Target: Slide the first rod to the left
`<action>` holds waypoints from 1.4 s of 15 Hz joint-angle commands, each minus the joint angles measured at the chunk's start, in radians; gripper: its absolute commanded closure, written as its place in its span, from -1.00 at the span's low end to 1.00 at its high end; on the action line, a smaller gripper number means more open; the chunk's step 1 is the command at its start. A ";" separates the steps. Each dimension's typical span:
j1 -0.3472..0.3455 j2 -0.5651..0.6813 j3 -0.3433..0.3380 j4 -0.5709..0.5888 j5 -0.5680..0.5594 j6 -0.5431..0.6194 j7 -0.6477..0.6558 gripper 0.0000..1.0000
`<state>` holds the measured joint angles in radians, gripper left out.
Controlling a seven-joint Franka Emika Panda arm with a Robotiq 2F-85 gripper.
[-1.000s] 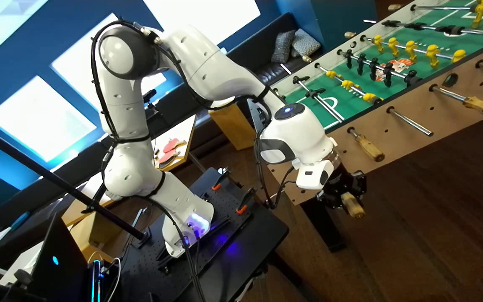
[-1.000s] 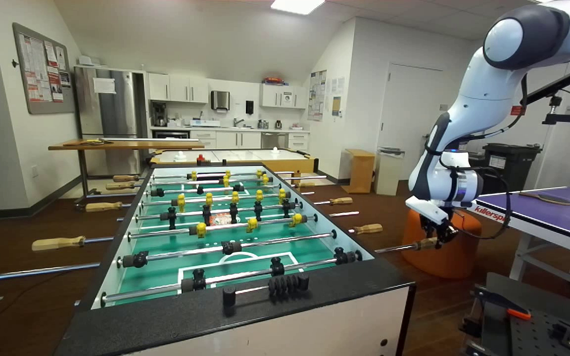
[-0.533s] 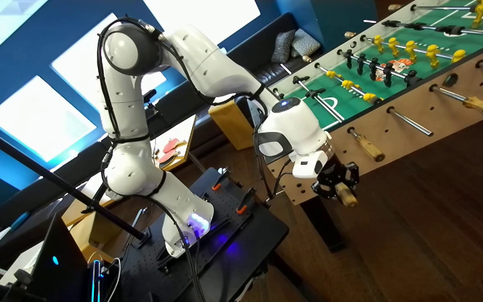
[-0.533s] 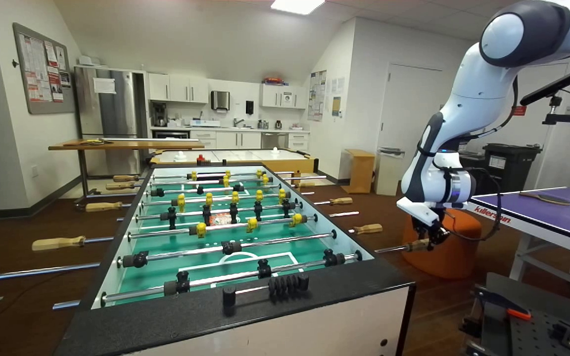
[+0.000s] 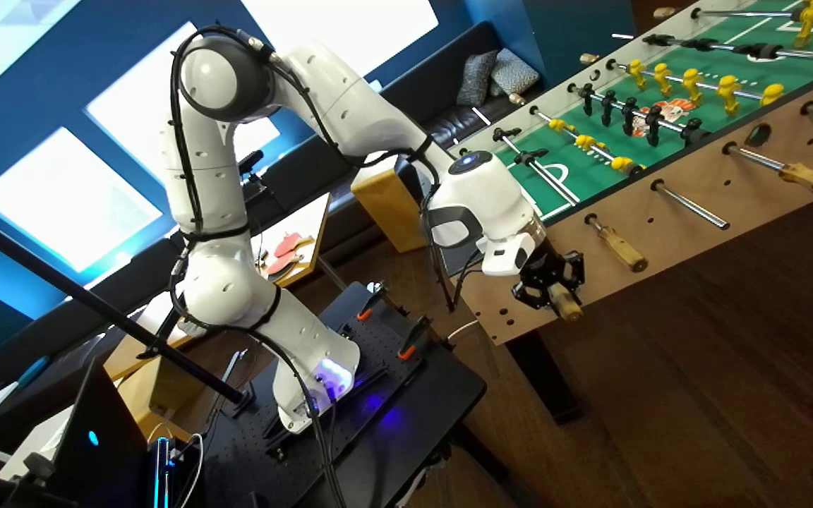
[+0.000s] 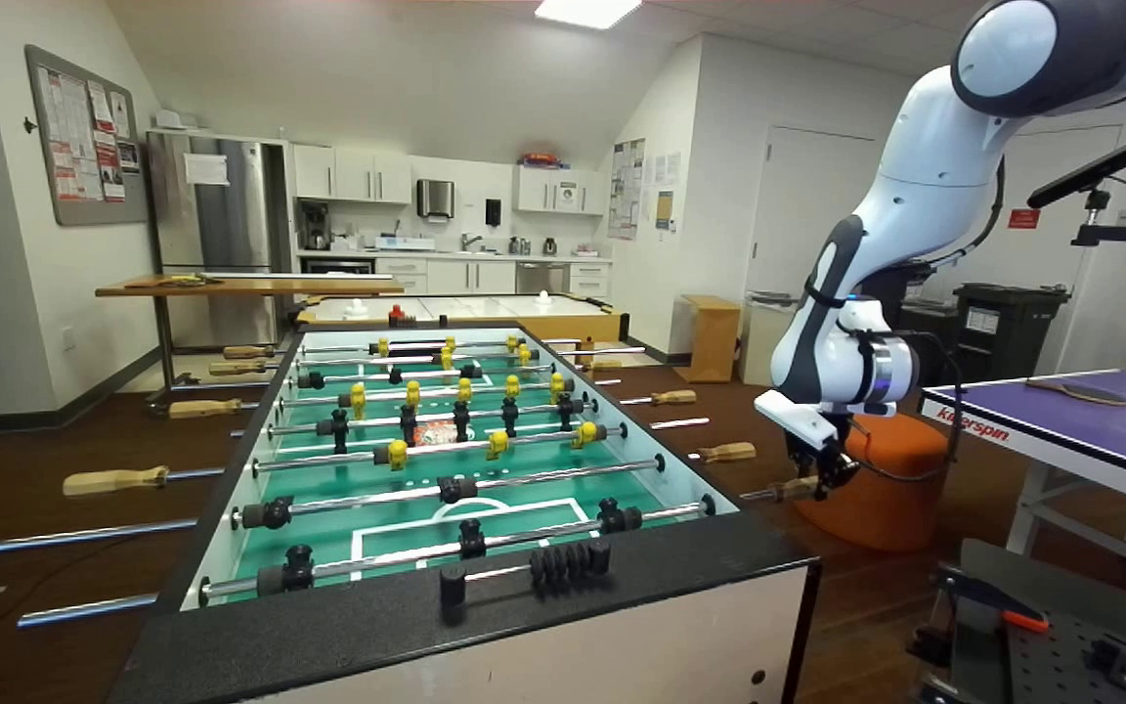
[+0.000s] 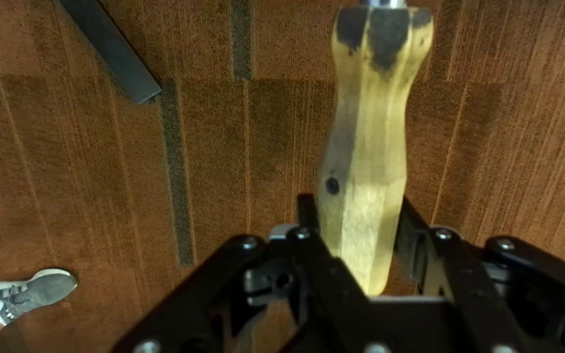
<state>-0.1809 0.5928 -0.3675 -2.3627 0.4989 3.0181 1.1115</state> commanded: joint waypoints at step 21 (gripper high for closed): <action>0.069 -0.200 0.133 -0.148 -0.029 0.185 -0.022 -1.00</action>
<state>-0.1233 0.4864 -0.2169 -2.4304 0.4852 3.1933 1.1335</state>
